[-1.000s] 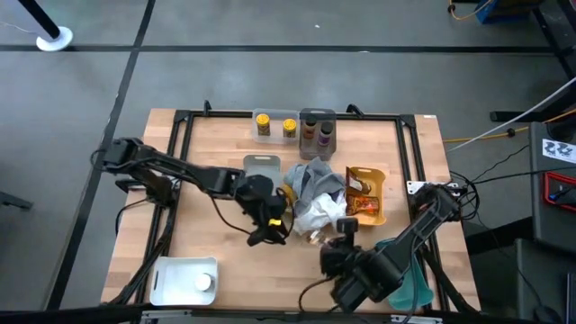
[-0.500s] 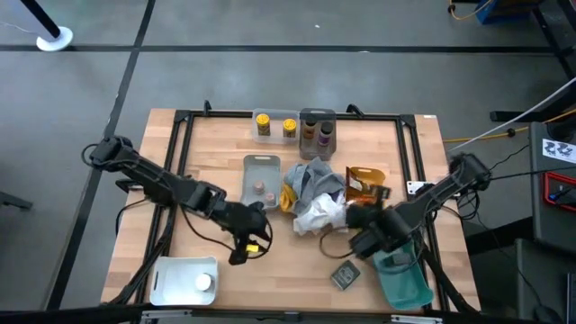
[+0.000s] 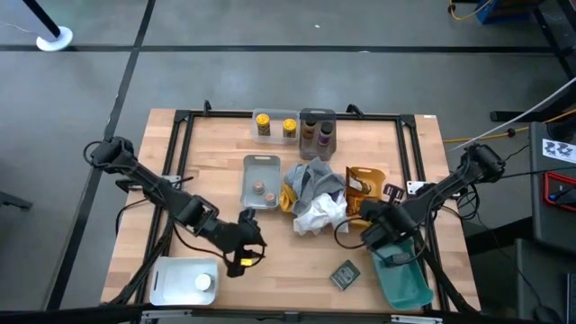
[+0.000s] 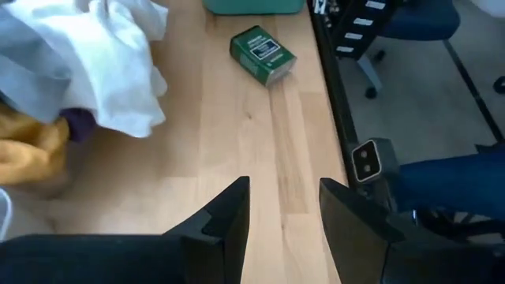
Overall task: Sort spices by type
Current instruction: Put the orange seasoning pack into the yellow bin, then put the green seasoning can into the green bin
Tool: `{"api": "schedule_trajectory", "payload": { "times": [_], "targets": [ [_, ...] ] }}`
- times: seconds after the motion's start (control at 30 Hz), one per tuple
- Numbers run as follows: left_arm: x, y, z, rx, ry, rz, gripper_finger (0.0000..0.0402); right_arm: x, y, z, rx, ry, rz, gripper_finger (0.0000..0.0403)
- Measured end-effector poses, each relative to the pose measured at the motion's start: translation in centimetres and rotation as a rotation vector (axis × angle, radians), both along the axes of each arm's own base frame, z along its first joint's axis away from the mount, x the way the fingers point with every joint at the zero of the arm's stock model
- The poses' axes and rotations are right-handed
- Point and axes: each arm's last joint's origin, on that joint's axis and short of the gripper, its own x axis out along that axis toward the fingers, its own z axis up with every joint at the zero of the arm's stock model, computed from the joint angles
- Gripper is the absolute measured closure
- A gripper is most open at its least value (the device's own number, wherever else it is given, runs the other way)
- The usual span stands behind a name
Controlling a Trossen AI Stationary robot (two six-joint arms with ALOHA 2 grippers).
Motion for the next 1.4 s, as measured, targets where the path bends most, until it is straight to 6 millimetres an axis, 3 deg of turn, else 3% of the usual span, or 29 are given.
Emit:
{"api": "schedule_trajectory", "payload": {
  "times": [0.27,0.53,0.87,1.1,1.4],
  "targets": [
    [-1.1,-1.7,0.2,0.062,-0.092,0.139,0.0266,0.2,0.1,-0.6,-0.002,-0.024,0.014,0.0355],
    [-1.7,-2.6,0.4,0.074,-0.124,0.143,0.0266,0.4,0.2,-0.6,0.019,-0.041,0.012,0.0351],
    [-1.7,-2.7,0.4,0.072,-0.132,0.139,0.0266,0.3,0.2,-0.5,0.032,-0.033,-0.018,0.0244],
    [-1.7,-2.6,0.4,0.074,-0.132,0.143,0.0266,0.4,0.6,2.4,0.096,0.018,0.014,0.0203],
    [-1.7,-2.6,0.4,0.065,-0.132,0.157,0.0266,1.9,1.5,6.4,0.199,-0.175,-0.027,0.0203]
  ]
}}
